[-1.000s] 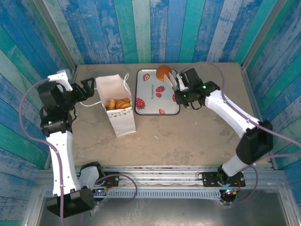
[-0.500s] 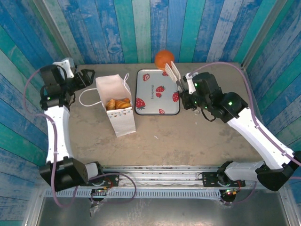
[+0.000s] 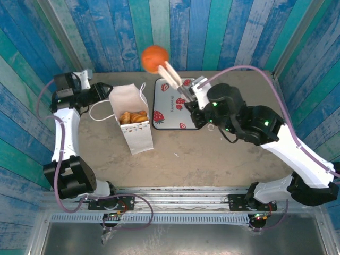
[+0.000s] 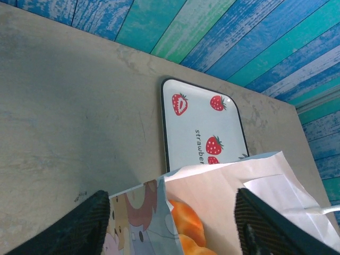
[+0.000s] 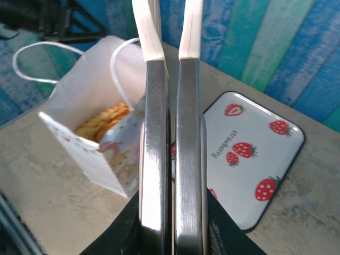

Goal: Place the fake bread into the paper bag

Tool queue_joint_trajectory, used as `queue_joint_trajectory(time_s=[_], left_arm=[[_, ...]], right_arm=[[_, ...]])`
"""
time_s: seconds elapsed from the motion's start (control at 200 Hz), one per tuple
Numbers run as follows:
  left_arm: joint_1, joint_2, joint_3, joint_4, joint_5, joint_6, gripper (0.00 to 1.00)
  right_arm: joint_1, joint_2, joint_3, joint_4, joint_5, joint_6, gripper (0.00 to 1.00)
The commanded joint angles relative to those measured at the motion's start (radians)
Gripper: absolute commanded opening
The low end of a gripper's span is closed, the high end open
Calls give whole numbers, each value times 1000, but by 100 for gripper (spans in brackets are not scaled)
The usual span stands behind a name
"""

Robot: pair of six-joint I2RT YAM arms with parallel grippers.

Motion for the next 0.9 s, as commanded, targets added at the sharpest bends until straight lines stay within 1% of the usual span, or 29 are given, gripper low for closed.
queue_joint_trajectory(time_s=[0.0,0.19,0.341,0.461,0.616,0.897], left_arm=[[4,30,-26,6,32,32,62],[4,17,-82,50,36,24,55],[3,17,-99,70,49,17,46],[4,12,-99,74,61,20,43],[4,1,-114,84,69,15,42],[4,-8,-119,86,80,10,42]], right_arm=[[61,41,37,39,40,-11,11],[115,103,48,48,11,-1,11],[126,136,40,36,-21,14,11],[128,162,45,12,-34,16,11],[129,196,56,-2,-27,7,11],[130,282,97,-41,-52,14,11]])
